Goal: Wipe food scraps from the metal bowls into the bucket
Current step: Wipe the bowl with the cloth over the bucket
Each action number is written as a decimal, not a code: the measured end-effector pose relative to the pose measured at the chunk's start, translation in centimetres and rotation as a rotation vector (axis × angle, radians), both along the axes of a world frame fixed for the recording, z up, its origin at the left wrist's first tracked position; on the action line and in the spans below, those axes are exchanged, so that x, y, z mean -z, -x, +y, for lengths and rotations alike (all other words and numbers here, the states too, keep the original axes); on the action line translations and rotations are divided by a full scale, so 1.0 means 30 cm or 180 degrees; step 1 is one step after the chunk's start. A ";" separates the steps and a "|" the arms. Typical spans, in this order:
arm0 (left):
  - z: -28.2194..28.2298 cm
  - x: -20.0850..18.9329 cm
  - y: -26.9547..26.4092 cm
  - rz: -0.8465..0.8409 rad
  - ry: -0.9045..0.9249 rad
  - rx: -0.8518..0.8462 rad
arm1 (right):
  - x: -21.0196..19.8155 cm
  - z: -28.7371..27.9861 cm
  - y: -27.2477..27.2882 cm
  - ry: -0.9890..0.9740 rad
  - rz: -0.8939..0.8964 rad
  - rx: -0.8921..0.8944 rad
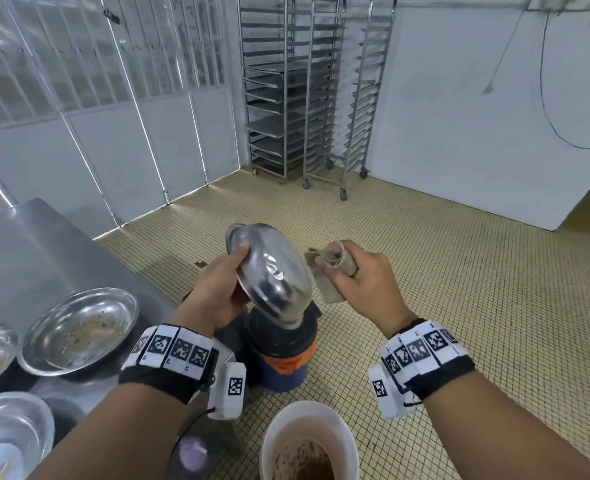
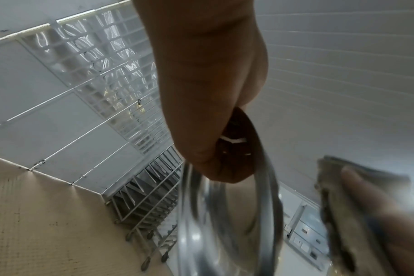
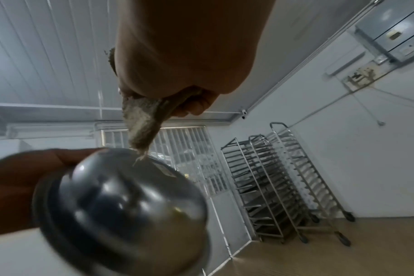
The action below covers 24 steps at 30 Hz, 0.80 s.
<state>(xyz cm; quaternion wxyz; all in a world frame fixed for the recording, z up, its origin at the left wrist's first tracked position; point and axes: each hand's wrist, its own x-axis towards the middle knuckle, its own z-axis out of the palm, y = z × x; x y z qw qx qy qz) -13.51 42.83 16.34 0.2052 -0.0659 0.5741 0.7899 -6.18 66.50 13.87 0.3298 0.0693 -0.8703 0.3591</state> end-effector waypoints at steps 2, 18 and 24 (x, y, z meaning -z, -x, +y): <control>0.004 0.018 -0.019 0.0030 0.0118 -0.0043 | -0.026 -0.027 0.008 0.0031 -0.0070 -0.0209; 0.043 0.079 -0.111 0.0471 0.0070 0.0016 | 0.018 -0.108 0.071 -0.0914 -0.0053 0.1213; 0.095 0.056 -0.095 0.0639 0.0535 -0.0439 | 0.108 -0.186 0.017 -0.1299 -0.0376 -0.0051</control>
